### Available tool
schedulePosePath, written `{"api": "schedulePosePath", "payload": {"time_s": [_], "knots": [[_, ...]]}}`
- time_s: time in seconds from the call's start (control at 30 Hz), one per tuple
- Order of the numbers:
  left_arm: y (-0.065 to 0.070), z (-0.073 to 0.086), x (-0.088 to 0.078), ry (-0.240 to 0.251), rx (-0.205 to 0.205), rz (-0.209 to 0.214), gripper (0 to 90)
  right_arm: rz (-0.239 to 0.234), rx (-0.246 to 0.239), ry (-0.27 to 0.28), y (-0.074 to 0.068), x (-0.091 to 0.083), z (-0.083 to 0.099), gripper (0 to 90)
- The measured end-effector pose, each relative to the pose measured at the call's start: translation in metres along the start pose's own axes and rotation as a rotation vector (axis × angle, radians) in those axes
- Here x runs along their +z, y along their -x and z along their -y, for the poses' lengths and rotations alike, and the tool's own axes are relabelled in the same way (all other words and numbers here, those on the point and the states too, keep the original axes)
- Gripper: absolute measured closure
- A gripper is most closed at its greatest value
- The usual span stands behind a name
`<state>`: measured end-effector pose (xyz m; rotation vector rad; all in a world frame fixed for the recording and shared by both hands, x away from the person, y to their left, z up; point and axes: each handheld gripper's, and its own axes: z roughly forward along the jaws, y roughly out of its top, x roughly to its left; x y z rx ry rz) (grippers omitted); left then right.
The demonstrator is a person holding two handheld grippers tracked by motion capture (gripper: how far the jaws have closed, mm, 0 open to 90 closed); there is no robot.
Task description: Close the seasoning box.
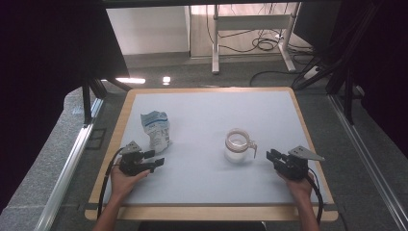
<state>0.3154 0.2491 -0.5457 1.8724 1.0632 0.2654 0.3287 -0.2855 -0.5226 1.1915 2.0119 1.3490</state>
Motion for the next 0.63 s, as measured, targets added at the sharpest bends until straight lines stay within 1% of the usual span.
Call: {"api": "schedulePosePath", "payload": {"time_s": [0.03,0.13,0.23,0.3,0.63], "knots": [[0.0001,0.0000,-0.0001,0.001,0.000,0.001,37.6,0.004,-0.003,-0.006,0.0004,0.0006,0.0000,59.4],[0.0004,0.0002,0.0000,0.001,-0.001,0.002,37.6,0.002,0.004,-0.014,0.0015,0.0011,0.0001,53.5],[0.0011,0.0005,0.0011,-0.001,0.002,0.006,37.6,0.005,0.008,-0.016,0.0024,0.0013,0.0001,49.5],[0.0022,0.0005,0.0015,-0.001,0.001,0.007,37.6,0.007,0.006,-0.019,0.0022,0.0013,0.0000,47.5],[0.0032,-0.0004,0.0019,0.001,0.003,0.013,37.5,0.011,0.006,-0.012,0.0028,0.0004,-0.0005,43.6]]}}
